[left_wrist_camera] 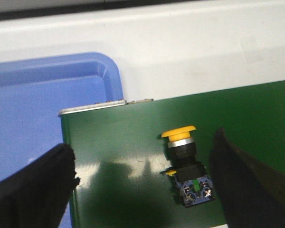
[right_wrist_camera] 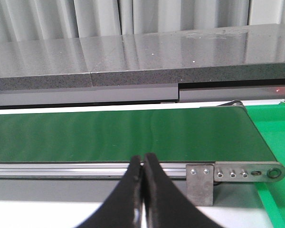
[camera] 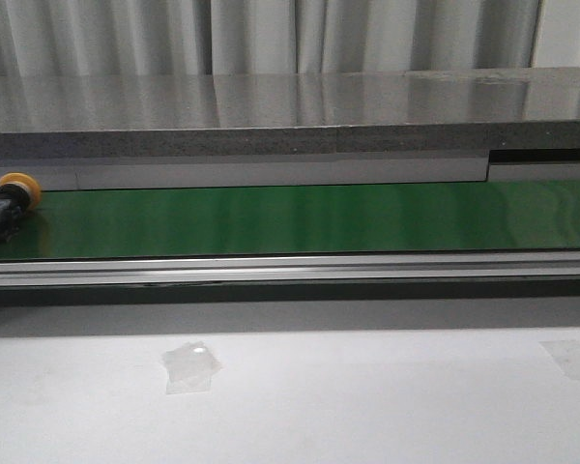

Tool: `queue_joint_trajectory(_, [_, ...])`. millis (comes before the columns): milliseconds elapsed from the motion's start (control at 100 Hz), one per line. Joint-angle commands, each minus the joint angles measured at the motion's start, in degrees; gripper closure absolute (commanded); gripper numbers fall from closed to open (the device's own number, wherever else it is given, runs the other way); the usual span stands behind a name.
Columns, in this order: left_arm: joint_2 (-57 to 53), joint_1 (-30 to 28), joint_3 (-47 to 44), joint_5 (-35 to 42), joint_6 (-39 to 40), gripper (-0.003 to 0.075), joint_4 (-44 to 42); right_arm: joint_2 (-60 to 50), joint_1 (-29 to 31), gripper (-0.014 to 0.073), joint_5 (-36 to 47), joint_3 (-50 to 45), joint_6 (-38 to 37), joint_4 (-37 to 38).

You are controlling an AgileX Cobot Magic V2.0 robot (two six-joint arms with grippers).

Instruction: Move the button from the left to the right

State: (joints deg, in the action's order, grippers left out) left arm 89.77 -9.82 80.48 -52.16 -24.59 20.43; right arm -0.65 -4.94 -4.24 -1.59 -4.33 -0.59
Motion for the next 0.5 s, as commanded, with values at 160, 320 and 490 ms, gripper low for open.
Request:
queue_joint_trajectory(160, [-15.62,0.3,-8.22,13.08,-4.57,0.0164,7.56,-1.02,-0.06,0.0662,4.62,0.87,-0.15,0.59])
queue_joint_trajectory(320, [-25.33,0.3,-18.82,21.08,-13.98,0.0164,16.57,-1.02,-0.06,0.0662,4.62,0.87,-0.15,0.59])
queue_joint_trajectory(490, [-35.54,0.3,-30.33,27.69,-20.12,0.0164,23.29,-1.02,-0.06,0.0662,4.62,0.87,-0.15,0.59])
